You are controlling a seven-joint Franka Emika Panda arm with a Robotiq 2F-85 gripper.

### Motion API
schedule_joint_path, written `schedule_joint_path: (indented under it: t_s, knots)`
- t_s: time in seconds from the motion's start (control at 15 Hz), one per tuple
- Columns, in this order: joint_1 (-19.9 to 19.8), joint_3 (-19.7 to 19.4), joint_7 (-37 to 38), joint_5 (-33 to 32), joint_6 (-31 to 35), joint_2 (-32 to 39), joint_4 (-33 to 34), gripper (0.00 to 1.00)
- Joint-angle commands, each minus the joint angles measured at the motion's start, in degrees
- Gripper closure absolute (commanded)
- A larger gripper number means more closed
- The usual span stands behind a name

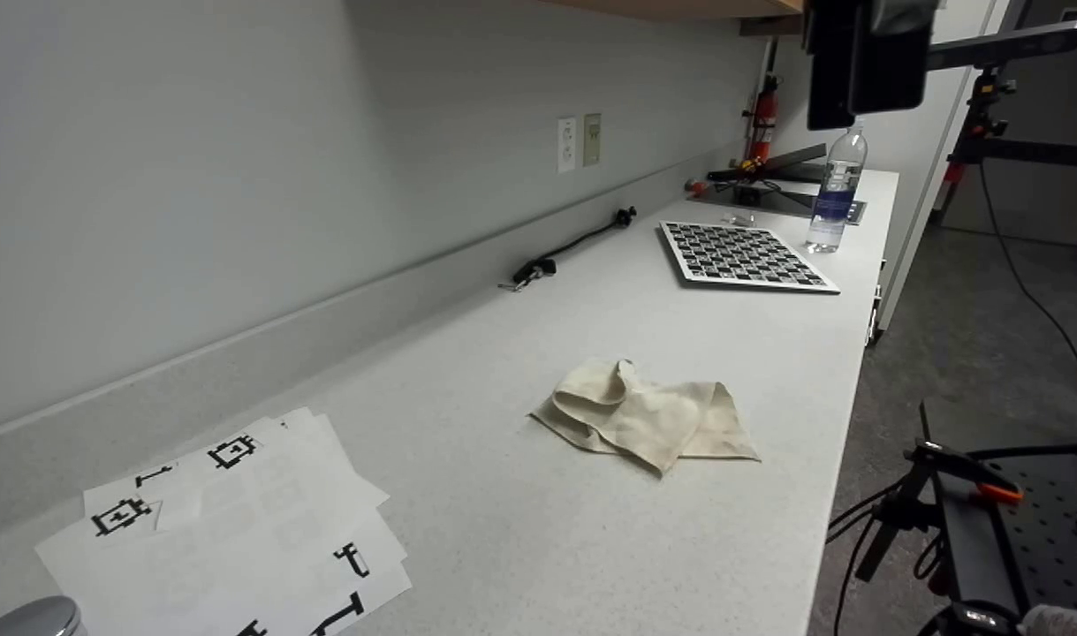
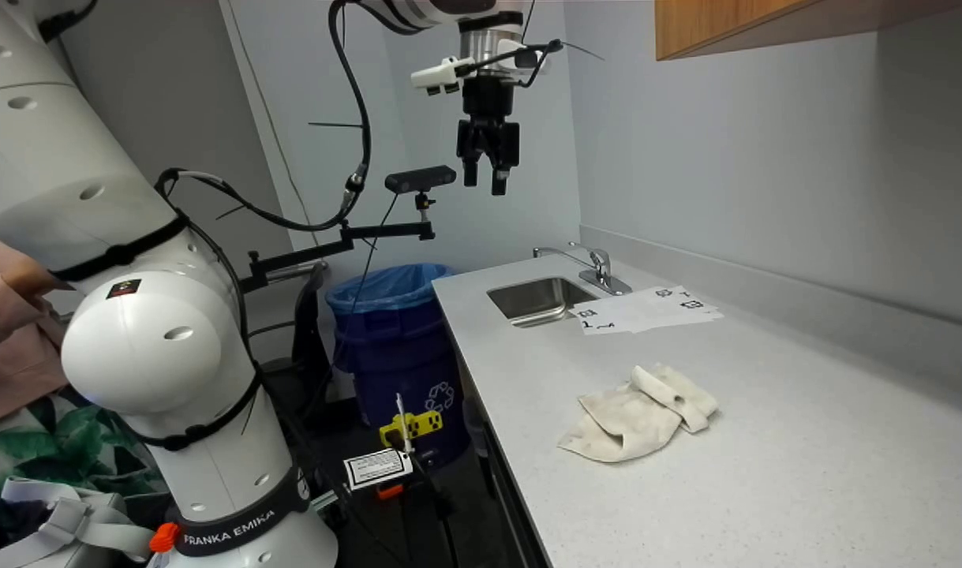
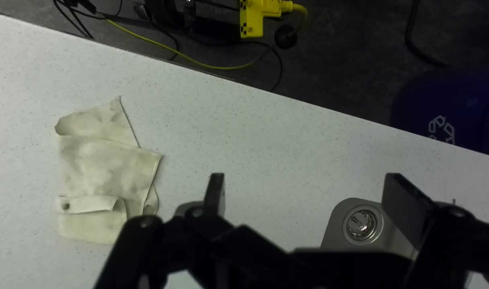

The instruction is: Use the towel to wipe the surface

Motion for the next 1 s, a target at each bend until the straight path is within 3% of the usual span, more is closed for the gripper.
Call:
schedule_joint_path:
  t_s: [0.0,0.93]
  knots:
    - [-0.43,0.36,-0.07,-0.59,-0.14,-0.03,0.12,0.00]
    - [-2.91,-1.70,-0.61,-5.70,2.55,-1.54,-7.81,0.00]
